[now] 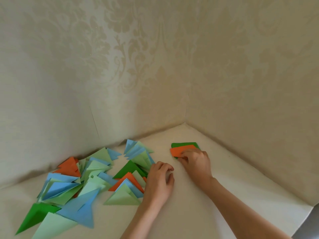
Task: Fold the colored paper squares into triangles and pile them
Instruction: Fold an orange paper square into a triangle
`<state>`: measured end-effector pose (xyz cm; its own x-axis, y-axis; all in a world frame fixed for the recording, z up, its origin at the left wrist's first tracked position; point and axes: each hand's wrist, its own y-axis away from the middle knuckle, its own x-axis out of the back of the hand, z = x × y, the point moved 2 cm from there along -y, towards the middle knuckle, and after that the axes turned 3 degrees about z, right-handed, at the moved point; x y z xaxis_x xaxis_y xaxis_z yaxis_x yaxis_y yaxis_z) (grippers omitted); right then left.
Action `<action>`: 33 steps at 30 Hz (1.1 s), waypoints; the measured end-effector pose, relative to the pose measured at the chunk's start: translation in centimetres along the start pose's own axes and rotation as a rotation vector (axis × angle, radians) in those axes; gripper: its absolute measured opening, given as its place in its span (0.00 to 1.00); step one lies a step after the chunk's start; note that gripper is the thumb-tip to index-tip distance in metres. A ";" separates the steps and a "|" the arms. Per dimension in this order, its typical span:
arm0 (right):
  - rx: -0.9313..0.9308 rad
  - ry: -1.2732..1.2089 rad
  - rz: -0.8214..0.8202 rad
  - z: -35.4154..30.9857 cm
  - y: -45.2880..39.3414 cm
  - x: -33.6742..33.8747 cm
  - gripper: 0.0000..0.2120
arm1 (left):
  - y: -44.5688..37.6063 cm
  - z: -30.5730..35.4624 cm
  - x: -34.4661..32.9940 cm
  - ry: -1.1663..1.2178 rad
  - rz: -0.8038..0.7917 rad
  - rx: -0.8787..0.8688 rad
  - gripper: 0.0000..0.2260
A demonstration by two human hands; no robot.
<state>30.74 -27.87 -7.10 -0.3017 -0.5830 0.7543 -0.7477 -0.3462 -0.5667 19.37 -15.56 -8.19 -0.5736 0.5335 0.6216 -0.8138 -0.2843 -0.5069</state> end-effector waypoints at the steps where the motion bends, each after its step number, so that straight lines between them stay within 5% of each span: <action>1: -0.013 -0.042 0.000 0.0 0.0 0.5 0.02 | 0.0 0.0 0.0 0.008 -0.003 0.004 0.07; 10: 0.072 -0.118 0.292 0.3 2.3 8.7 0.04 | 0.2 0.7 0.4 0.065 0.014 -0.056 0.09; 22: -0.060 -0.078 -0.067 1.7 8.4 6.7 0.09 | 0.5 3.6 -2.6 0.166 -0.244 -0.137 0.14; 33: -0.306 -0.318 -0.098 2.0 7.6 6.3 0.08 | -1.1 4.0 -3.8 0.132 -0.202 -0.032 0.10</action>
<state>24.30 -35.61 -7.32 -0.0596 -0.7717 0.6331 -0.9188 -0.2055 -0.3370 22.08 -20.46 -7.63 -0.3804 0.6770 0.6300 -0.9063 -0.1372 -0.3998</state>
